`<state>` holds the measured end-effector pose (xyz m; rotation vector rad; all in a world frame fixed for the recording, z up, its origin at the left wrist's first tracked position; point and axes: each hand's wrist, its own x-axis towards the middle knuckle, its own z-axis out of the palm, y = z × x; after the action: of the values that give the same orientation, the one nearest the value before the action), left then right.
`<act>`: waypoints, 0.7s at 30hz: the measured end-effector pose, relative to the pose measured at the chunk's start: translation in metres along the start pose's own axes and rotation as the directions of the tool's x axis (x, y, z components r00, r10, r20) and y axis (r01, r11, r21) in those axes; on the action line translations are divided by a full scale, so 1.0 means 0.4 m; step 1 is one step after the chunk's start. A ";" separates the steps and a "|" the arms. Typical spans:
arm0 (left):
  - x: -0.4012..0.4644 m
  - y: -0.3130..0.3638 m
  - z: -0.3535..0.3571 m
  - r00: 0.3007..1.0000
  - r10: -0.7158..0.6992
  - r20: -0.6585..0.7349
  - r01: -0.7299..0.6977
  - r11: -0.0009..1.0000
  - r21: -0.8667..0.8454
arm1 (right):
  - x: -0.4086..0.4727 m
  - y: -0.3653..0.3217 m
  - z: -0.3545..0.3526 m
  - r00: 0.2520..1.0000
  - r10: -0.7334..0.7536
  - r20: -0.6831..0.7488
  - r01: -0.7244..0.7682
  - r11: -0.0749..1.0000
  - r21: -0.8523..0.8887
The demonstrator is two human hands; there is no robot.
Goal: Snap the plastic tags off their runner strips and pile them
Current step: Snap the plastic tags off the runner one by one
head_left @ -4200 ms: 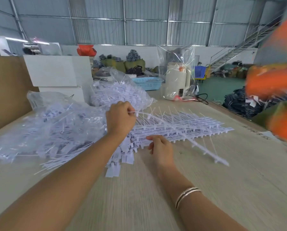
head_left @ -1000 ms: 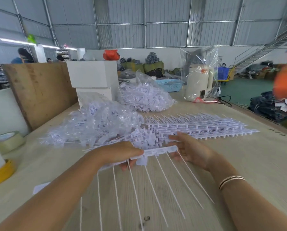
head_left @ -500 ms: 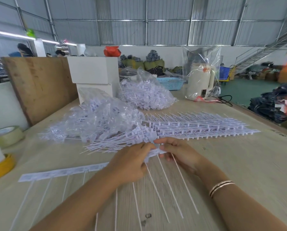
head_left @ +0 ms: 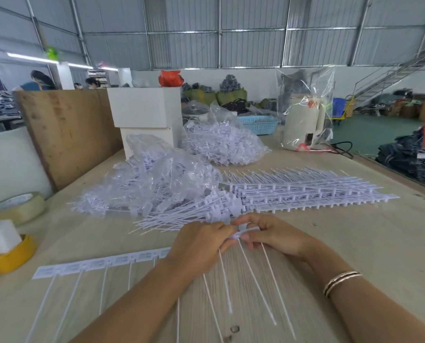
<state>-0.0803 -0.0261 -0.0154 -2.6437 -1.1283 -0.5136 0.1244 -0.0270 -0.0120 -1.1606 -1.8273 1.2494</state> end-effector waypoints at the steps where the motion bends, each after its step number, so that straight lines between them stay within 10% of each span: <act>1: 0.001 -0.002 0.001 1.000 0.001 0.000 -0.001 1.000 -0.013 | 0.003 -0.002 0.002 1.000 -0.008 -0.007 0.008 1.000 -0.001; 21: -0.002 0.002 0.024 0.959 -0.231 -0.166 0.173 0.937 -0.304 | 0.031 -0.017 0.052 0.940 -0.228 -0.255 0.278 0.944 0.180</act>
<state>-0.0780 -0.0241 -0.0243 -2.6401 -1.3602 -1.0321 0.0992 -0.0246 -0.0125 -0.8785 -1.5698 1.0809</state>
